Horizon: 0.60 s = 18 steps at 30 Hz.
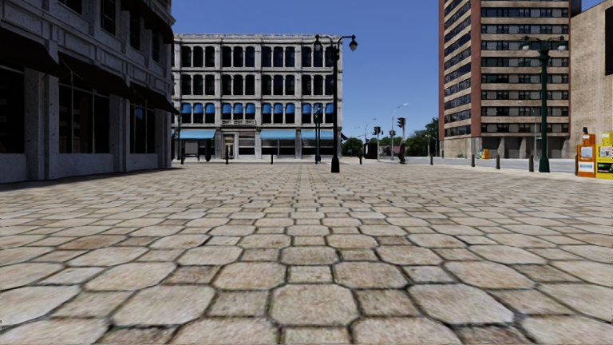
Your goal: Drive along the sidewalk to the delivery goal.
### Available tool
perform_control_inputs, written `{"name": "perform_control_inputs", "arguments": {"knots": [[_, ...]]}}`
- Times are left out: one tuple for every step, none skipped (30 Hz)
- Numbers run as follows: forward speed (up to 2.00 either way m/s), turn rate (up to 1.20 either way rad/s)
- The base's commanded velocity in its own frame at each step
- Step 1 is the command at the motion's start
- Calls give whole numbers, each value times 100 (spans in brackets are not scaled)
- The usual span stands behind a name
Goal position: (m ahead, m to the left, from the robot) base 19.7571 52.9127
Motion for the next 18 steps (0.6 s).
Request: {"name": "perform_control_inputs", "arguments": {"knots": [[191, 0], [191, 0], [191, 0], [191, 0], [190, 0], [185, 0], [180, 0], [180, 0], [178, 0], [177, 0], [188, 0], [200, 0], [200, 0], [200, 0], [200, 0], [200, 0], [200, 0], [200, 0]]}}
